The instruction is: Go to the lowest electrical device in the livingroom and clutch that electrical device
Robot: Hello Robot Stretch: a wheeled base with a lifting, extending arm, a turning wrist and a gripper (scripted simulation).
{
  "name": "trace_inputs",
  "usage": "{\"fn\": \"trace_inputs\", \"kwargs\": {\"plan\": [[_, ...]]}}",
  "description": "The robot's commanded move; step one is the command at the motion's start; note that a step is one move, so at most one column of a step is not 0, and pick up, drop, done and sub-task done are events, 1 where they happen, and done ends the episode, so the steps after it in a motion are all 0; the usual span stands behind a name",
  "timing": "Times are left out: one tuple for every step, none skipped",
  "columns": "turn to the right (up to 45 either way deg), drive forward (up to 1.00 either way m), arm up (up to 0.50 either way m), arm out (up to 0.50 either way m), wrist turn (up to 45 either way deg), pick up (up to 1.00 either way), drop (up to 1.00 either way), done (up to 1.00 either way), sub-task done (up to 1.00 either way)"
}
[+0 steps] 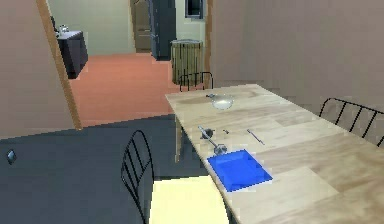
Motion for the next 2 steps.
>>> {"fn": "trace_inputs", "kwargs": {"plan": [[0.0, 0.00, 0.00, 0.00, 27.0, 0.00, 0.00, 0.00, 0.00], [0.0, 0.00, -0.30, 0.00, 0.0, 0.00, 0.00, 0.00, 0.00]]}}
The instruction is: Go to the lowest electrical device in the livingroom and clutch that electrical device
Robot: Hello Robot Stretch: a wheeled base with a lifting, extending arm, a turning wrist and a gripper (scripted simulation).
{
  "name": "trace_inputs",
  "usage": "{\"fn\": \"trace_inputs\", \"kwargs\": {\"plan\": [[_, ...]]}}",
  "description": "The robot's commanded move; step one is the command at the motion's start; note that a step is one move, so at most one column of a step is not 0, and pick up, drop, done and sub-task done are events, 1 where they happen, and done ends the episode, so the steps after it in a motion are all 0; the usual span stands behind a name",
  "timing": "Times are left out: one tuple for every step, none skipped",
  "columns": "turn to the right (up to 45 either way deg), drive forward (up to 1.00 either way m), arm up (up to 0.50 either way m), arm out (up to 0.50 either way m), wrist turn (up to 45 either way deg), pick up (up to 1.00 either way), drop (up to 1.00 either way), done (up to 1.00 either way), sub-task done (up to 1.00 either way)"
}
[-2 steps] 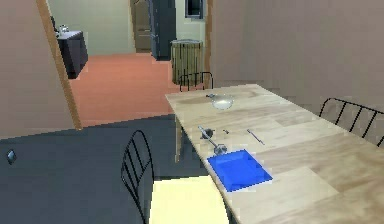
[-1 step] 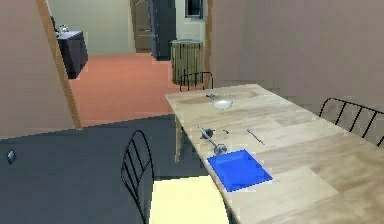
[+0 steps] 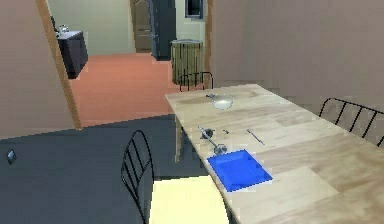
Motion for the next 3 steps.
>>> {"fn": "trace_inputs", "kwargs": {"plan": [[0.0, 0.00, 0.00, 0.00, 0.0, 1.00, 0.00, 0.00, 0.00], [0.0, 0.00, 0.10, 0.00, 0.0, 0.00, 0.00, 0.00, 0.00], [0.0, 0.00, 0.00, 0.00, 0.0, 0.00, 0.00, 1.00, 0.00]]}}
